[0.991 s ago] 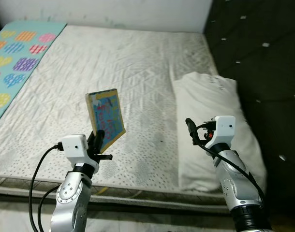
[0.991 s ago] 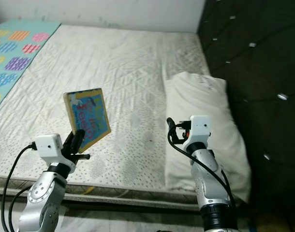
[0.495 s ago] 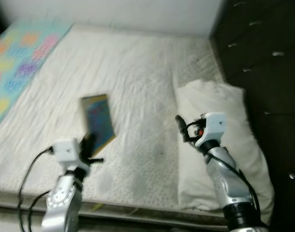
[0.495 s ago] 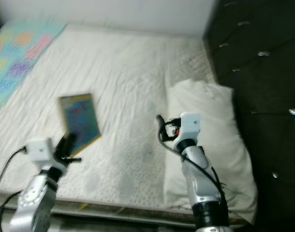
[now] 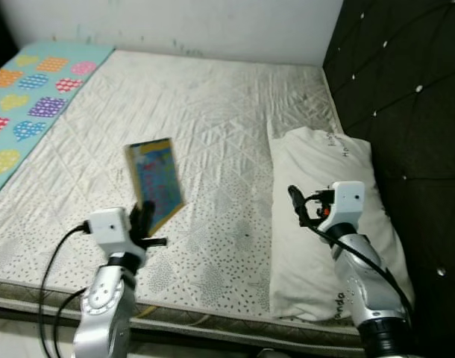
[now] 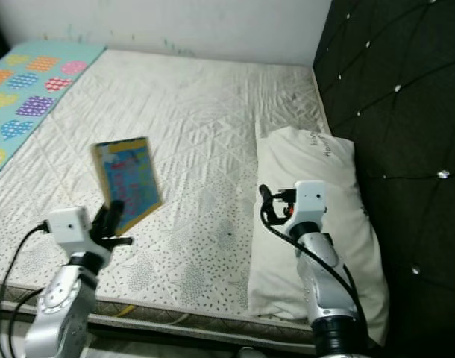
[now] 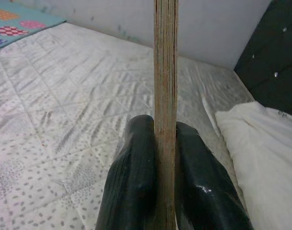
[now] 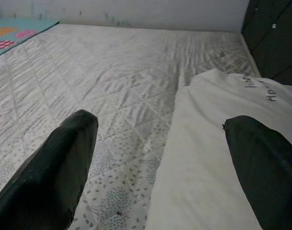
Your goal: Clean up the room
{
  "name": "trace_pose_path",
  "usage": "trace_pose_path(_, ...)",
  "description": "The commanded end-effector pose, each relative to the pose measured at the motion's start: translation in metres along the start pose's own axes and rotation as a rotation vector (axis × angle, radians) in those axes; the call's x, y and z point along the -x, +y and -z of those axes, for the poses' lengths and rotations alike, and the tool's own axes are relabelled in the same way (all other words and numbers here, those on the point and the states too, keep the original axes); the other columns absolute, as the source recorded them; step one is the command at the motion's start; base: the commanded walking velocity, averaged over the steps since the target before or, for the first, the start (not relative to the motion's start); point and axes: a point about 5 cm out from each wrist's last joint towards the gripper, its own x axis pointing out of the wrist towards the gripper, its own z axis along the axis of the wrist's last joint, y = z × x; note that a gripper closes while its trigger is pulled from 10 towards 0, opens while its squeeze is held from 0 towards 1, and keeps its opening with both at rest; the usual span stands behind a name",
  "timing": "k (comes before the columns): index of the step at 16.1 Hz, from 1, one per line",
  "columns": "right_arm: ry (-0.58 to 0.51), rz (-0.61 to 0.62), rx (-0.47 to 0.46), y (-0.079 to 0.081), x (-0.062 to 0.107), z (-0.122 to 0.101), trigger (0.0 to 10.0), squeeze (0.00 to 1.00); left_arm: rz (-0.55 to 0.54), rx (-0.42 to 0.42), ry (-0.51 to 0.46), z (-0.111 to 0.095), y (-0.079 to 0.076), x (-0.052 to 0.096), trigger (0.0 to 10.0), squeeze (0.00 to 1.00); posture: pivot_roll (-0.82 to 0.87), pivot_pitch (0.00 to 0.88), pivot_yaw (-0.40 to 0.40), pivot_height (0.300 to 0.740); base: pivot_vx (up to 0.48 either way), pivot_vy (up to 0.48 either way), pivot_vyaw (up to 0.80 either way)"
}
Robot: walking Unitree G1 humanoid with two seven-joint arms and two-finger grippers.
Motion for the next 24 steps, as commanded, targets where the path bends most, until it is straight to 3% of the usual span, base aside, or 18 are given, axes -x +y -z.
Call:
trace_pose_path(1, -0.005, 0.005, 0.003, -0.003, 0.001, -0.002, 10.0, 0.0, 0.021, -0.005, -0.023, -0.005, -0.006, -0.002, 10.0, 0.0, -0.13, 0.125, -0.022, 0.74, 0.0, 0.0, -0.8)
trace_pose_path(7, 0.01, 0.014, -0.006, -0.004, 0.005, 0.004, 10.0, 0.0, 0.019, -0.012, -0.009, -0.002, -0.006, -0.001, 10.0, 0.0, -0.13, 0.108, -0.022, 0.74, 0.0, 0.0, -0.78)
trace_pose_path(10, 0.0, 0.012, -0.008, -0.002, 0.004, 0.003, 10.0, 0.0, -0.047, -0.062, -0.012, -0.004, 0.009, -0.005, 10.0, 0.0, -0.13, 0.1, -0.012, 0.74, 0.0, 0.0, 0.0)
trace_pose_path(12, -0.011, 0.012, -0.004, -0.003, 0.002, -0.001, 10.0, 0.0, -0.011, -0.001, -0.003, -0.005, 0.006, -0.002, 10.0, 0.0, -0.13, 0.11, -0.01, 0.74, 0.0, 0.0, 0.0)
trace_pose_path(17, -0.015, 0.017, 0.001, -0.005, 0.001, -0.003, 10.0, 0.0, -0.013, 0.048, 0.031, -0.001, 0.008, 0.006, 10.0, 0.0, -0.13, 0.124, -0.014, 0.74, 0.0, 0.0, 0.0)
trace_pose_path(24, -0.001, 0.011, -0.003, -0.002, 0.003, 0.001, 10.0, 0.0, 0.012, 0.036, 0.038, -0.002, 0.002, 0.002, 10.0, 0.0, -0.13, 0.128, -0.017, 0.74, 0.0, 0.0, 0.0)
